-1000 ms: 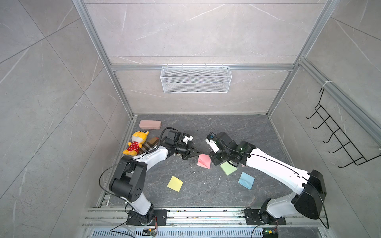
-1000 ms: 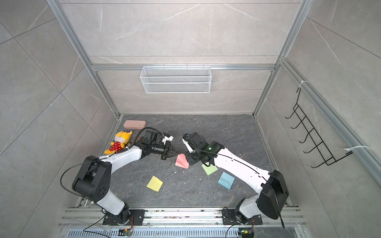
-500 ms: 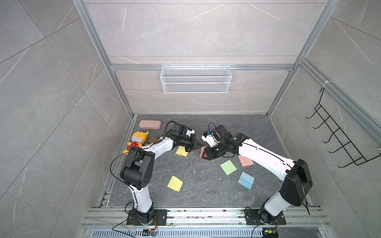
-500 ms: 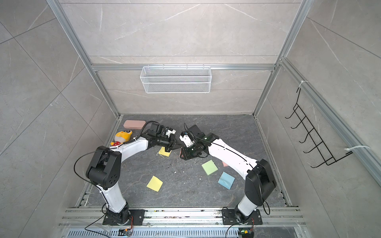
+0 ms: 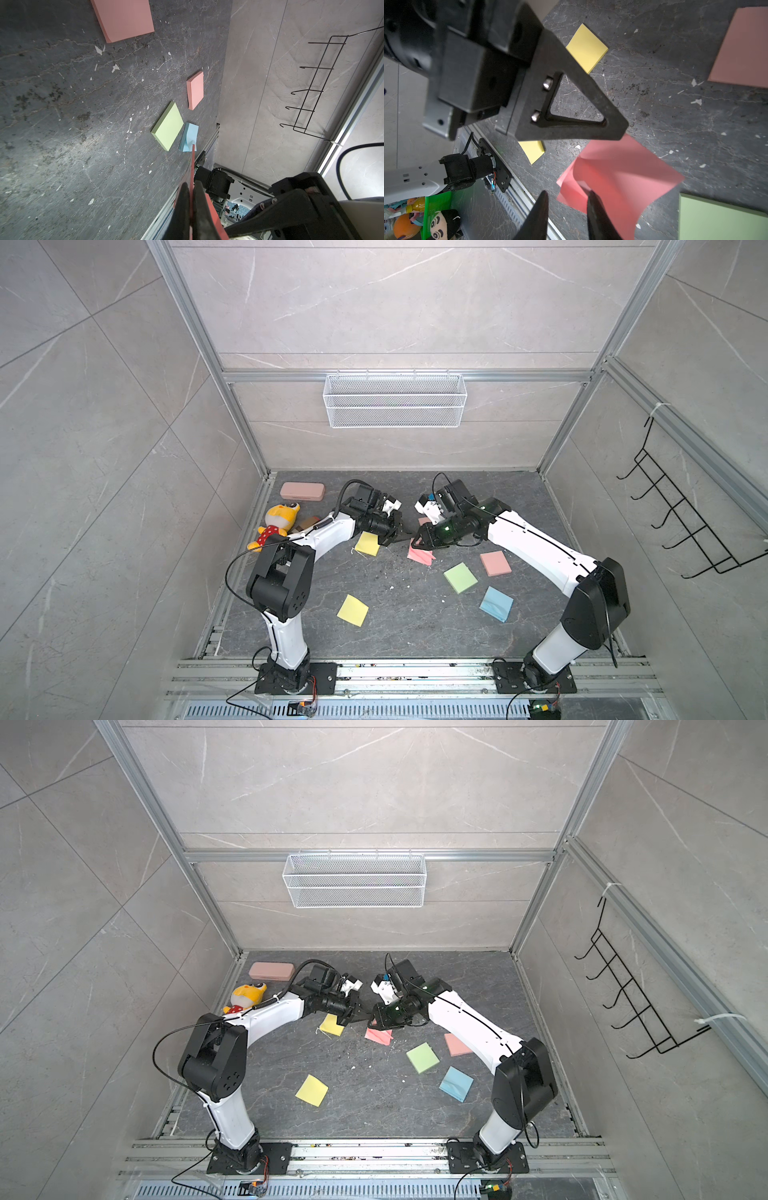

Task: Tear off pages from different memo pads
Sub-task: Tear off the paper from the memo pad.

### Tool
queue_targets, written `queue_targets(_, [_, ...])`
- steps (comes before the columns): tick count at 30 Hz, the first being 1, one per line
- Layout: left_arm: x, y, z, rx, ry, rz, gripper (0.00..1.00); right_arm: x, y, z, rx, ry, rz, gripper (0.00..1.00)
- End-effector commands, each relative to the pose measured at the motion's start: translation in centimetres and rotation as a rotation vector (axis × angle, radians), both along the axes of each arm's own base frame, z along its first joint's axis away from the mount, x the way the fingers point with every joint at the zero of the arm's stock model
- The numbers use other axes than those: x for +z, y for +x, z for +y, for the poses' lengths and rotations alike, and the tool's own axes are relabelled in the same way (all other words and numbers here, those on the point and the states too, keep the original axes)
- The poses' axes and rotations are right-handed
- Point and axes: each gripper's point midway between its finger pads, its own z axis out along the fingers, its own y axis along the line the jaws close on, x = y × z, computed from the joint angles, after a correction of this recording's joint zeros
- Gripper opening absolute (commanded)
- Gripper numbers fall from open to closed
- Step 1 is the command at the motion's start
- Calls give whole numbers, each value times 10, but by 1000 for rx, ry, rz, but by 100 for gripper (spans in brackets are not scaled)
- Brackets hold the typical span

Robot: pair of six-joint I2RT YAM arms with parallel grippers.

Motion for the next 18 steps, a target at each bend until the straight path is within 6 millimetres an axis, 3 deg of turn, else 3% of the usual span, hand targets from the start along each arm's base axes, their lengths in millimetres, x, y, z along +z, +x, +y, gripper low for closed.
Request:
queue_targets(1, [9,-1,-6,-42,-20,-23,0,-4,-2,-4,17,-44,-8,35])
queue_targets(18, [24,-7,-13,-54,-115,48,0,-30,-6,-21,64,-272,-154,29])
